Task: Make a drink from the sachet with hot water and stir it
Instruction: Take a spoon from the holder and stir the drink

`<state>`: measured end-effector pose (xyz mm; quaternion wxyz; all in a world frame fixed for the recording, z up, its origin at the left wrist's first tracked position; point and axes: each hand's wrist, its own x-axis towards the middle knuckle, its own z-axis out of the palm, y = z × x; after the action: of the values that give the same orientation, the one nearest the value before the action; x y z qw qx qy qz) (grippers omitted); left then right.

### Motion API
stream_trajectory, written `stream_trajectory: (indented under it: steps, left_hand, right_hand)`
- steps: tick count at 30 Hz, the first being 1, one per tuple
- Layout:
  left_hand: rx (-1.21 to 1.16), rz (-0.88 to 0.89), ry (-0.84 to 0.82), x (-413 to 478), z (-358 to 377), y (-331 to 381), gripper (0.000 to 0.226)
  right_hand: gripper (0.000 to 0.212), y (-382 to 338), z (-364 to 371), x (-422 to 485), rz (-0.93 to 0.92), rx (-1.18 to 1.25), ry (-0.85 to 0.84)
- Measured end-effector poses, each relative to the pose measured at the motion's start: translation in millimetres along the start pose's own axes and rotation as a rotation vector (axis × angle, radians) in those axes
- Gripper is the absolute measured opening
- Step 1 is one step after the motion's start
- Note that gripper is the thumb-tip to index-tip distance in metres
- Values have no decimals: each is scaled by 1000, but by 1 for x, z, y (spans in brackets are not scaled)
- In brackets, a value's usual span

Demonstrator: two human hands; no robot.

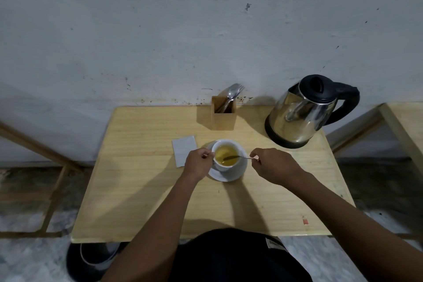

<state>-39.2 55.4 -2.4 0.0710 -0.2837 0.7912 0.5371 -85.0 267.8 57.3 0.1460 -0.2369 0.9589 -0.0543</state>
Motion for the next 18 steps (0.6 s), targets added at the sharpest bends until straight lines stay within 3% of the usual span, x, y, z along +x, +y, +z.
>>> stream_trajectory:
  steps: [9, 18]
  left_hand:
    - [2, -14, -28, 4, -1, -2, 20]
    - [-6, -14, -39, 7, -1, -4, 22]
  right_hand:
    - [30, -23, -23, 24, -240, -313, -11]
    - [15, -56, -42, 47, -200, -494, -55]
